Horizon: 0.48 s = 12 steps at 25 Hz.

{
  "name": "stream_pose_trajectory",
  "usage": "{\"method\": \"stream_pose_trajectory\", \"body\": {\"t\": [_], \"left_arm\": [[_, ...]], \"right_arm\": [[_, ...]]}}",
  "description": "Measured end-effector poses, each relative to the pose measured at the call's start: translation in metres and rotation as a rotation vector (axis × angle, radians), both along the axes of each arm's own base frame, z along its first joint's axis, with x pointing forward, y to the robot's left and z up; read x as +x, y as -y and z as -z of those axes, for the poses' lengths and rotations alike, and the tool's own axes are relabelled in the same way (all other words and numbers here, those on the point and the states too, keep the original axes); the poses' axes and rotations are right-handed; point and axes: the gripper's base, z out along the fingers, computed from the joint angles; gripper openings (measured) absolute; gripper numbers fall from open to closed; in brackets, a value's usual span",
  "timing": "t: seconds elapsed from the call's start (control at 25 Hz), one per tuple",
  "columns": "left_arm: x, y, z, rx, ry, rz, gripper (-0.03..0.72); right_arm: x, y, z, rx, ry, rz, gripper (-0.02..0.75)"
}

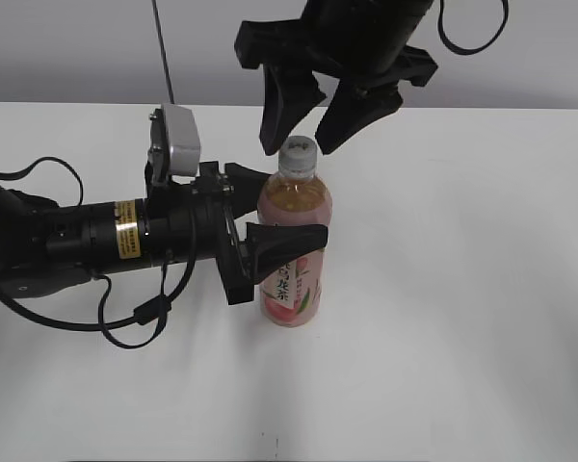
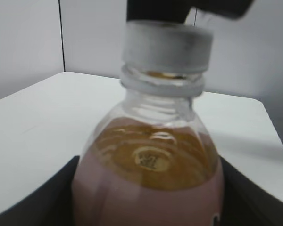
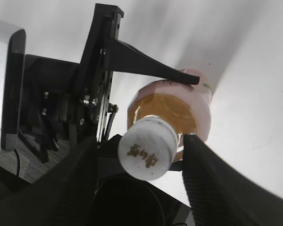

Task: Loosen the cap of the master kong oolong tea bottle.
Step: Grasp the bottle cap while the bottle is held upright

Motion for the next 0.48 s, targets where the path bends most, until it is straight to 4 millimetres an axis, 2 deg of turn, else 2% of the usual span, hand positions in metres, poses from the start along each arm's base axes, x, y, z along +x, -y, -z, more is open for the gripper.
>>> {"method": "stream_pose_trajectory", "body": {"t": [0.48], "left_arm": [[0.0,0.0,0.0,0.0,0.0,0.0,0.467]], "right_arm": [[-0.0008,-0.0012,-0.0005,0.015,-0.011,0.002,0.435]]}}
